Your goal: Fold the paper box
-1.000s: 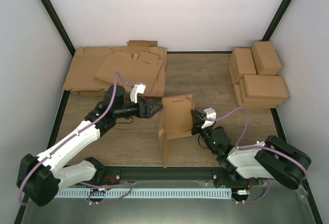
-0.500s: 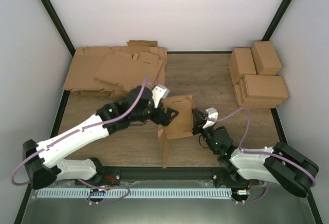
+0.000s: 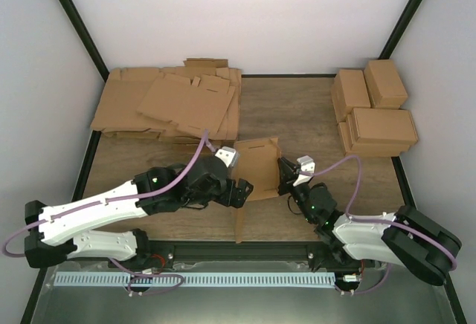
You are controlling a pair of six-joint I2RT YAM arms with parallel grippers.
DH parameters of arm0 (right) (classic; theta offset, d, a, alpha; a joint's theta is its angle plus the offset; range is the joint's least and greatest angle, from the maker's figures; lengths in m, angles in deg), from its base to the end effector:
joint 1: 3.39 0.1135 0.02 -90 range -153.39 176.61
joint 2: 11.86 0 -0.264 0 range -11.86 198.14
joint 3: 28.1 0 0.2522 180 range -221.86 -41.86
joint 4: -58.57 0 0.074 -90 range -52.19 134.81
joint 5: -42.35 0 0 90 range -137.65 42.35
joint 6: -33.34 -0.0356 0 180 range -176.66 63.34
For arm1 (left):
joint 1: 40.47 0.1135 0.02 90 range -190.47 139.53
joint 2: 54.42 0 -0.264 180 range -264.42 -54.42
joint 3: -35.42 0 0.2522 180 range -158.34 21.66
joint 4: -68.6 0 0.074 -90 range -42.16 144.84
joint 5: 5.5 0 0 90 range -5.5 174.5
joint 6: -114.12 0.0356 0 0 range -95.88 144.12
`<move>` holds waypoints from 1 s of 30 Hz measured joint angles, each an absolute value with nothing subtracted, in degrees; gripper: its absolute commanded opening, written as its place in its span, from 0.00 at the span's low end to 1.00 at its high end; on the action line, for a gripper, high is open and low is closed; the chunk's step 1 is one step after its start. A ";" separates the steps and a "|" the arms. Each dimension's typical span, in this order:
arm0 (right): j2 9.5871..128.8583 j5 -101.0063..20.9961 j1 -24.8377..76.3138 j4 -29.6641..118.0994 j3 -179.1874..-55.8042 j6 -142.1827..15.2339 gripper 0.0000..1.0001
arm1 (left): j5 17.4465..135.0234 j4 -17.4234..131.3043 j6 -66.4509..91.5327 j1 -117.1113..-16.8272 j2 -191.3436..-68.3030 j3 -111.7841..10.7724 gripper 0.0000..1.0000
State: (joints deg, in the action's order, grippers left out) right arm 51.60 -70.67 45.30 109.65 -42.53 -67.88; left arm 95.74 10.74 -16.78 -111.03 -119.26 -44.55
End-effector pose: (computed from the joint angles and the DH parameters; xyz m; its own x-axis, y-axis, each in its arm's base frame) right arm 0.1254 0.1216 0.1631 -0.0612 0.2017 -0.9775 -0.4297 0.8787 0.2082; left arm 0.0835 -0.2157 0.3444 -0.7451 0.1815 -0.6418 0.5152 0.7677 -0.3810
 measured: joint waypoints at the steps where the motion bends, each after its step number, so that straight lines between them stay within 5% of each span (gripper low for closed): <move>1: 51.63 -70.58 45.30 109.65 -42.53 -67.88 0.09 | 95.76 10.43 -17.33 -111.06 -119.67 -44.53 0.83; 9: 49.57 -70.13 45.34 108.80 -42.53 -67.88 0.10 | 95.74 9.01 -17.96 -111.14 -120.85 -43.83 0.52; 16: 41.90 -69.27 45.41 102.18 -42.53 -68.15 0.22 | 95.48 8.18 -15.91 -111.32 -121.66 -43.50 0.31; 30: 14.14 -67.13 45.54 58.35 -51.25 -75.58 0.76 | 107.15 11.13 -9.75 -113.07 -115.12 -34.67 0.16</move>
